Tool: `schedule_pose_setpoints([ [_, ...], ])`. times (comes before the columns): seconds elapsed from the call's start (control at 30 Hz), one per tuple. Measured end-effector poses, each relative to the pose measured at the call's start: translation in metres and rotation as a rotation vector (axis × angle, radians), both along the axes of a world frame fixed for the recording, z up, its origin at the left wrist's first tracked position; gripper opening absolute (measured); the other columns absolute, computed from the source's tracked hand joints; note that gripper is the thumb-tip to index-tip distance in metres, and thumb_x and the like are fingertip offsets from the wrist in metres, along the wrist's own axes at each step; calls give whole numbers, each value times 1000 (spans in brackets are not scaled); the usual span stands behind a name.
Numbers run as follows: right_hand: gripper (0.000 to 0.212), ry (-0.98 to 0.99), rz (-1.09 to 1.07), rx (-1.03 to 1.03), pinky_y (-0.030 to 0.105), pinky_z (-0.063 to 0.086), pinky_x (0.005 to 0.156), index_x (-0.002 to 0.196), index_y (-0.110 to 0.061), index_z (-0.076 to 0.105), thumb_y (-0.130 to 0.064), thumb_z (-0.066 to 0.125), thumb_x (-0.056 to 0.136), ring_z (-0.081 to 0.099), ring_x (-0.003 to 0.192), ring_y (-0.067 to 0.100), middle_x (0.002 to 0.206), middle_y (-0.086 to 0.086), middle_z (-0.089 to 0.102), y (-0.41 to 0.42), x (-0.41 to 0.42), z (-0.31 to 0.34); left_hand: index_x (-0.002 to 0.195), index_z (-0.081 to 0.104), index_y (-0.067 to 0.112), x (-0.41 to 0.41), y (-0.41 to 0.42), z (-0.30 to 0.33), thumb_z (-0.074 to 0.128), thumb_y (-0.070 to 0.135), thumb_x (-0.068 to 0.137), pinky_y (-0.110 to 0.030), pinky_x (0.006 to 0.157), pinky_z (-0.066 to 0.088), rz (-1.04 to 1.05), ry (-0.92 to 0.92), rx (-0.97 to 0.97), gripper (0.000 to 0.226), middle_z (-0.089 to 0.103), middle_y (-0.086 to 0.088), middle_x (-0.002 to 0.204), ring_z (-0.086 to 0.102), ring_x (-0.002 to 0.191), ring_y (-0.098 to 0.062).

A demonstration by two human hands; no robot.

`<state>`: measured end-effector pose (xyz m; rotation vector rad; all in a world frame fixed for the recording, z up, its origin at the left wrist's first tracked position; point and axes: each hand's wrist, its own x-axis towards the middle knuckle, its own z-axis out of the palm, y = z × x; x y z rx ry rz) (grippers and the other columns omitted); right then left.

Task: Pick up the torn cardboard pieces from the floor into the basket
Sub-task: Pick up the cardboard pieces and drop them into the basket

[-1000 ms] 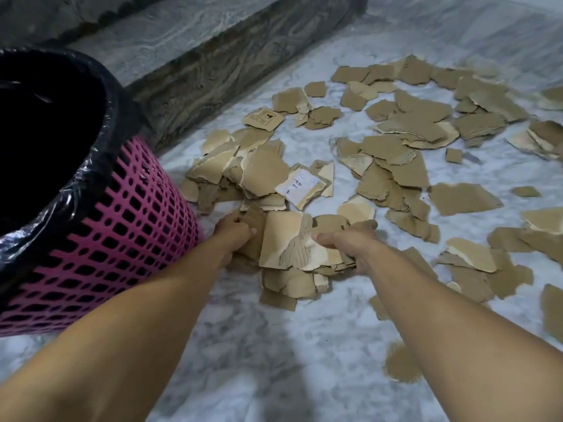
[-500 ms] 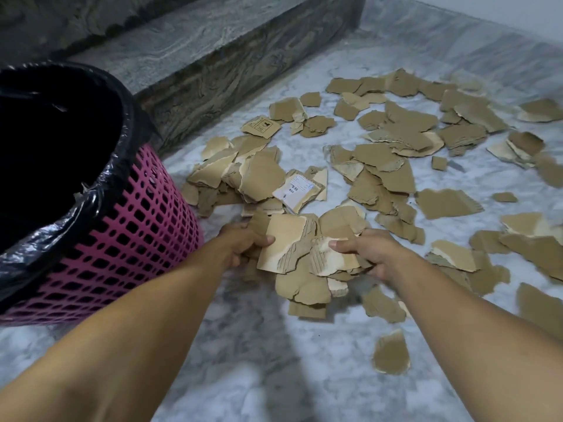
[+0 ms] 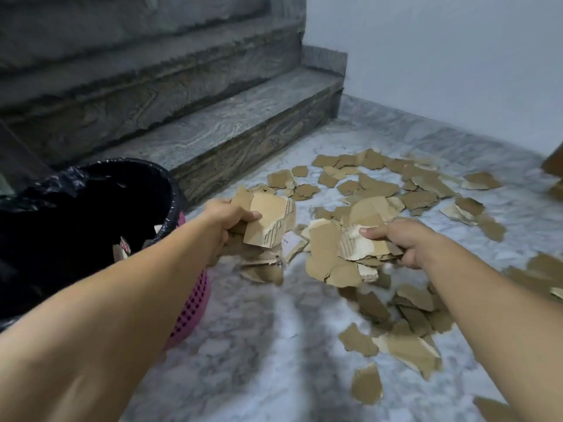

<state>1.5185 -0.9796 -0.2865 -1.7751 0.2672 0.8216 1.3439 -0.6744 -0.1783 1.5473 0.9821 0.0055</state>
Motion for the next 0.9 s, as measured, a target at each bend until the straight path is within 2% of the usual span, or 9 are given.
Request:
schedule_pose_setpoints([
  [0.1, 91, -9, -13, 46, 55, 50, 98, 105, -10, 71, -32, 103, 22, 61, 117, 28, 124, 8, 67, 12, -16, 51, 110, 64, 2, -10, 2, 42, 82, 1, 70, -35, 53, 58, 18, -78, 66, 43, 73, -18, 85, 72, 70, -26],
  [0.23, 26, -67, 35, 87, 36, 56, 75, 94, -6, 70, -16, 83, 73, 69, 68, 21, 76, 7, 75, 42, -73, 147, 101, 64, -3, -49, 5, 101, 81, -1, 70, -58, 68, 57, 72, -84, 77, 36, 73, -24, 85, 73, 74, -35],
  [0.37, 16, -127, 87, 150, 24, 54, 46, 85, -7, 68, -17, 79, 79, 67, 45, 16, 61, 4, 72, 83, -96, 199, 91, 66, -2, -94, 28, 142, 80, 2, 72, -40, 48, 55, 185, -84, 175, 24, 71, -20, 82, 70, 63, -29],
  [0.43, 21, -138, 131, 168, 26, 52, 39, 91, -5, 69, -16, 80, 78, 68, 47, 19, 70, 9, 75, 114, -106, 218, 86, 65, -1, -119, 49, 159, 80, 3, 73, -35, 52, 54, 257, -101, 234, 21, 70, -17, 83, 68, 66, -27],
  [0.5, 17, -172, 154, 197, 25, 49, 35, 90, -4, 68, -13, 79, 79, 67, 44, 19, 67, 10, 74, 146, -118, 236, 86, 63, 0, -139, 75, 166, 84, 1, 66, -45, 65, 58, 341, -133, 208, 29, 70, -17, 87, 70, 74, -30],
  [0.57, 29, -184, 164, 254, 26, 51, 39, 96, -6, 68, -12, 84, 73, 69, 47, 19, 74, 11, 75, 186, -127, 247, 95, 63, 1, -160, 103, 169, 87, -1, 57, -62, 70, 54, 410, -162, 169, 45, 71, -19, 97, 71, 81, -38],
  [0.7, 99, -265, 189, 297, 43, 61, 63, 120, -9, 61, -18, 100, 30, 75, 74, 26, 95, 10, 75, 279, -127, 232, 105, 55, 2, -190, 138, 161, 77, -6, 73, -68, 49, 48, 522, -162, 148, 40, 66, -20, 96, 67, 83, -42],
  [0.8, 79, -360, 188, 275, 45, 60, 82, 124, -6, 50, -14, 93, 58, 69, 93, 26, 110, 11, 68, 323, -177, 228, 104, 58, 0, -203, 160, 134, 76, 2, 78, -56, 45, 52, 553, -187, 147, 32, 66, -17, 95, 66, 80, -36],
  [0.9, 74, -479, 216, 181, 42, 55, 93, 124, -6, 50, -27, 89, 65, 64, 107, 28, 121, 11, 64, 351, -209, 202, 114, 59, 1, -213, 182, 94, 76, 33, 80, -44, 76, 54, 455, -159, 148, 50, 66, -14, 113, 65, 95, -30],
])
